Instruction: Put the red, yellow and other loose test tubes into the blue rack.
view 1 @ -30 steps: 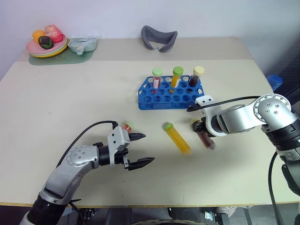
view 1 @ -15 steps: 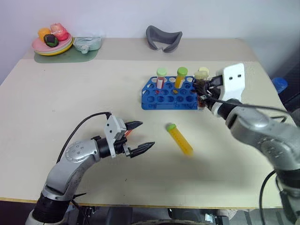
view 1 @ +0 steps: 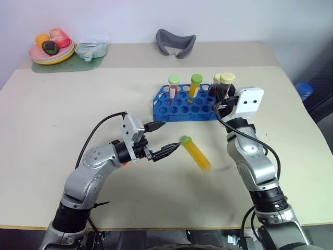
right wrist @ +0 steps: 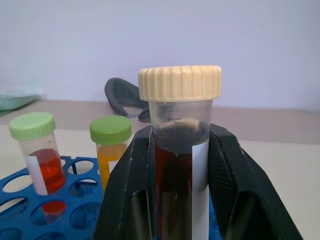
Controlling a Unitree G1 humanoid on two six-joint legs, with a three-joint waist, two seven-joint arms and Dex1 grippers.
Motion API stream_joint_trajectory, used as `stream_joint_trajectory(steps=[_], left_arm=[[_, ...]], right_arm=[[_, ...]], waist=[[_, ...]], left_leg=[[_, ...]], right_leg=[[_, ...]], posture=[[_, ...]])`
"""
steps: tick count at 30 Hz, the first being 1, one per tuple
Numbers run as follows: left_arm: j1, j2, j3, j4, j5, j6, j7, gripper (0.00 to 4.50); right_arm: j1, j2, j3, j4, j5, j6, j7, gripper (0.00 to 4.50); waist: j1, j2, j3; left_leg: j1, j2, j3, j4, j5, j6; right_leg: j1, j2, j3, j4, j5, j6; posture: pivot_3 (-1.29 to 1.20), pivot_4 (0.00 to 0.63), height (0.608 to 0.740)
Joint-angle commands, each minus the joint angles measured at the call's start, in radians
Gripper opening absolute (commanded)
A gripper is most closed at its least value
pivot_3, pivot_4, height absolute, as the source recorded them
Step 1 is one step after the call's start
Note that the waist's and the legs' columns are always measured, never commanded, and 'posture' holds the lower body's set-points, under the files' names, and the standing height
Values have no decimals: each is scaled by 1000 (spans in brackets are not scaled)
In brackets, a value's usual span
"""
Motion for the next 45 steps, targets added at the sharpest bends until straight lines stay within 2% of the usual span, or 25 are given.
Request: stream_joint_trajectory(steps=[1, 9, 16, 18, 19, 23, 24, 25, 27, 33, 36, 38, 40, 45], left_arm=[[-11, 4, 18, -61, -33, 22, 17, 4500], [-32, 13, 14, -82, -56, 71, 37, 4500], [-22, 18, 14, -69, -53, 52, 18, 4500], [-14, 18, 13, -65, -49, 43, 13, 4500], [-9, 17, 12, -65, -47, 39, 11, 4500], [6, 17, 10, -68, -41, 26, 11, 4500], [9, 16, 11, -68, -40, 24, 11, 4500], [14, 18, 15, -69, -40, 21, 11, 4500], [31, 30, 31, -62, -35, 9, 6, 4500], [47, 87, 66, 16, 4, -48, -35, 4500], [29, 114, 80, 73, 17, -74, -68, 4500], [17, 132, 79, 111, 31, -96, -95, 4500], [6, 150, 74, 154, 53, -126, -125, 4500], [-1, 156, 73, 185, 71, -154, -149, 4500]], right_arm=[[-34, 38, -45, 43, -45, -69, 35, 805], [-82, 112, -100, 180, -107, -143, 72, 805], [-95, 155, -125, 213, -121, -164, 103, 805], [-91, 165, -131, 203, -112, -160, 116, 1814], [-90, 166, -135, 188, -113, -154, 118, 2139], [-83, 143, -156, 82, -135, -79, 101, 4279], [-80, 135, -163, 53, -136, -53, 99, 4426], [-73, 121, -172, 10, -138, -13, 98, 4426], [-40, 26, -210, -156, -98, 175, 148, 4426], [30, -266, -361, -530, 366, 839, 332, 4426], [6, -361, -389, -628, 579, 1153, 324, 4426], [-51, -362, -356, -664, 640, 1334, 277, 4426], [-128, -294, -304, -660, 702, 1498, 217, 4426], [-216, -209, -149, -509, 928, 1546, -79, 4426]], waist=[[0, 0, 0], [-2, 0, 0], [-3, 0, 0], [-4, 0, 0], [-4, 0, 0], [-1, 0, 0], [-1, 0, 0], [0, 0, 0], [3, 1, 0], [-2, 1, 0], [-4, 1, 0], [-4, 1, 0], [-5, 1, 0], [0, 1, 0]], left_leg=[[0, 0, 0, 0, 0, 0], [1, 0, 0, 0, 0, -1], [1, 0, 0, 0, 1, -1], [1, 0, 0, 0, 1, -1], [1, 0, 0, 0, 1, -1], [1, 0, 0, 0, 1, -2], [1, 0, 0, 0, 1, -2], [1, 0, 0, 0, 1, -2], [1, 0, 0, 0, 1, -2], [1, 0, -1, 0, 1, -1], [3, 0, -1, 0, 1, -1], [5, 0, -1, 0, 0, 0], [5, 0, -1, 0, 0, 0], [4, 0, -1, -1, 0, 0]], right_leg=[[0, 0, 0, 0, 0, 0], [0, 0, 0, 1, 0, 0], [0, 0, 0, 1, 0, 0], [0, 0, 0, 1, 0, 0], [0, 0, 0, 1, 0, 0], [0, 0, 0, 2, 0, 0], [0, 0, 0, 2, 0, 0], [0, 0, 0, 2, 0, 0], [0, 0, 0, 2, 0, 0], [1, 0, 0, 1, 0, 0], [2, 1, 0, 2, 0, 0], [4, 1, 0, 2, 0, 0], [5, 1, 0, 2, 0, 0], [5, 0, -1, -1, 0, 0]], posture=[[0, 150, 740], [0, 150, 740], [0, 150, 740], [0, 150, 740], [0, 150, 740], [0, 150, 740], [0, 150, 740], [0, 150, 740], [0, 150, 740], [0, 150, 740], [0, 150, 740], [0, 150, 740], [0, 150, 740], [0, 150, 740]])
